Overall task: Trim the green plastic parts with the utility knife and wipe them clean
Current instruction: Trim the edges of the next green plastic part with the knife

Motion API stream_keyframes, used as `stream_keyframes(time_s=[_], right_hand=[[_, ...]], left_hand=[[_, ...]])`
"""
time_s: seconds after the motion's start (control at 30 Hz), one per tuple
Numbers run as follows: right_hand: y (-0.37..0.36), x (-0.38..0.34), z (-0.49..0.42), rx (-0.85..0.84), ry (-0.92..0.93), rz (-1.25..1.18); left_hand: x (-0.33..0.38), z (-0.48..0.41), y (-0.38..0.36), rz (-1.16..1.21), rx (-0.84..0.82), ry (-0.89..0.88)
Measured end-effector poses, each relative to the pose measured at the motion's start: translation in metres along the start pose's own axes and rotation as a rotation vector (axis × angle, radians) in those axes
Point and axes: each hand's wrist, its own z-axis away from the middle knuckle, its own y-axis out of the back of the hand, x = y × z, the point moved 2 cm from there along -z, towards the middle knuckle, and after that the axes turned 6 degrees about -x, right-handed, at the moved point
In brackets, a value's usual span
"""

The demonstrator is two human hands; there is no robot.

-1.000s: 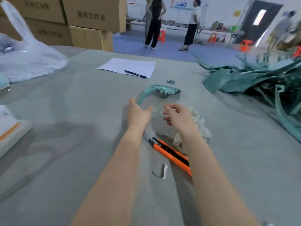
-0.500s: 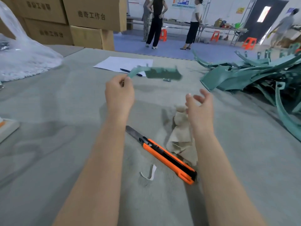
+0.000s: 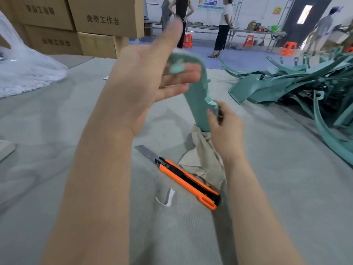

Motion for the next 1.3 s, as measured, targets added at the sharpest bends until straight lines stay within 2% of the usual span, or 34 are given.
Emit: stream_keyframes(time_s=[0.07, 0.13, 0.2, 0.23, 0.3, 0.37, 0.5, 0.67, 0.83, 1.0, 1.13, 1.2, 1.23, 1.3], right_hand=[[0.005, 0.002, 0.0, 0.16, -0.047, -0.051], [0.009, 0.002, -0.002, 0.204, -0.147, -0.319], [0.008, 0.0, -0.003, 0.153, -0.223, -0.566], [0.006, 0.0, -0.004, 0.089, -0.251, -0.628], [0.0, 0.0, -0.002, -0.056, -0.289, -0.671], [-0.007, -0.001, 0.001, -0.177, -0.329, -0.725], [-0.016, -0.003, 0.006, -0.315, -0.385, -0.786], [-0.023, -0.008, 0.01, -0.361, -0.421, -0.747], [-0.024, -0.009, 0.011, -0.32, -0.424, -0.631], [-0.017, -0.01, 0.01, -0.233, -0.448, -0.615], [-0.001, -0.012, 0.006, -0.143, -0.389, -0.361], [0.002, -0.02, 0.008, -0.301, -0.313, -0.236], [0.001, -0.025, 0.011, -0.45, -0.281, -0.139], [-0.008, -0.034, 0.02, -0.776, -0.205, 0.213]], left_hand=[[-0.002, -0.001, -0.001, 0.114, -0.005, -0.025], [-0.02, -0.005, 0.002, 0.075, 0.21, -0.008], [-0.048, -0.005, 0.004, -0.099, 0.394, 0.064], [-0.064, -0.003, 0.002, -0.101, 0.383, 0.142], [-0.097, -0.001, -0.002, 0.083, 0.261, 0.293], [-0.113, 0.001, -0.004, 0.295, 0.159, 0.335], [-0.125, 0.005, 0.002, 0.47, 0.144, 0.385], [-0.132, 0.009, 0.006, 0.476, 0.179, 0.375], [-0.134, 0.007, 0.008, 0.457, 0.226, 0.324], [-0.135, 0.007, 0.007, 0.464, 0.242, 0.305], [-0.132, 0.007, 0.009, 0.504, 0.302, 0.29], [-0.131, 0.007, 0.011, 0.507, 0.343, 0.265], [-0.13, 0.007, 0.012, 0.506, 0.361, 0.253], [-0.128, 0.007, 0.013, 0.507, 0.391, 0.239]])
